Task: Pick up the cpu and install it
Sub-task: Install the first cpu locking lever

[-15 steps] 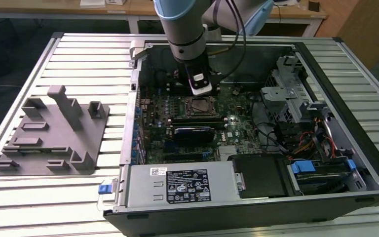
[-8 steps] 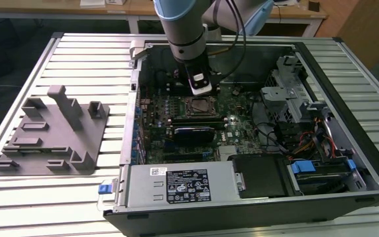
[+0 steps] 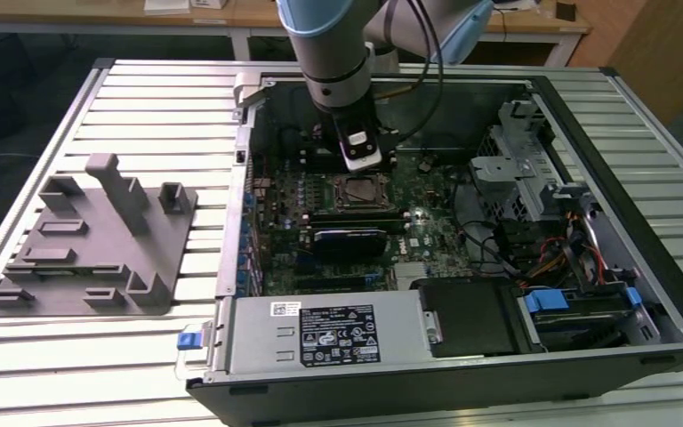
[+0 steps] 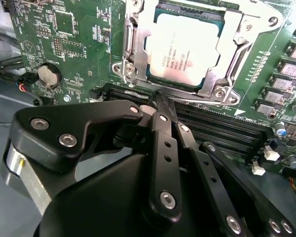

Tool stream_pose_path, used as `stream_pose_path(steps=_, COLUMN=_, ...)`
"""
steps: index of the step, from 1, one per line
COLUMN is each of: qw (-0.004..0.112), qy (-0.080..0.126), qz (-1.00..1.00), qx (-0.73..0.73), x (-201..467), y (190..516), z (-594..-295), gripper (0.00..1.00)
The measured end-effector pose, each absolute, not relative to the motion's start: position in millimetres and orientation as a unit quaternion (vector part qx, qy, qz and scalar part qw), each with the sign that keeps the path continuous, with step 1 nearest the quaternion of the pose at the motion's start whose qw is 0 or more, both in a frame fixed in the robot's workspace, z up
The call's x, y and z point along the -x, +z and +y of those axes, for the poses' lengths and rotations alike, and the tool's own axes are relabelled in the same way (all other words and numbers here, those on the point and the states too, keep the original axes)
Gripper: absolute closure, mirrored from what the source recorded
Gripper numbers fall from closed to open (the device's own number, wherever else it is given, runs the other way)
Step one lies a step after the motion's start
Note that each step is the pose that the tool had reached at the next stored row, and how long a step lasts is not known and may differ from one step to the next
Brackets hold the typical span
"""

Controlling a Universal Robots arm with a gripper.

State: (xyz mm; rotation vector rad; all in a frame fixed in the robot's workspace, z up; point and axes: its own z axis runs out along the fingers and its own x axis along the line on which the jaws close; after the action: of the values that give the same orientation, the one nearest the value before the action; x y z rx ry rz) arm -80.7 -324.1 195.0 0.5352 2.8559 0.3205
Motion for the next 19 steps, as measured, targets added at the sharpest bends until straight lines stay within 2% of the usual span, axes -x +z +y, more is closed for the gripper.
stream_pose_path(steps=19, qw=0.108, qy=0.112, qz=0.975, qx=-0.157, x=85.0, y=191.3, z=-323.4, gripper=0.89)
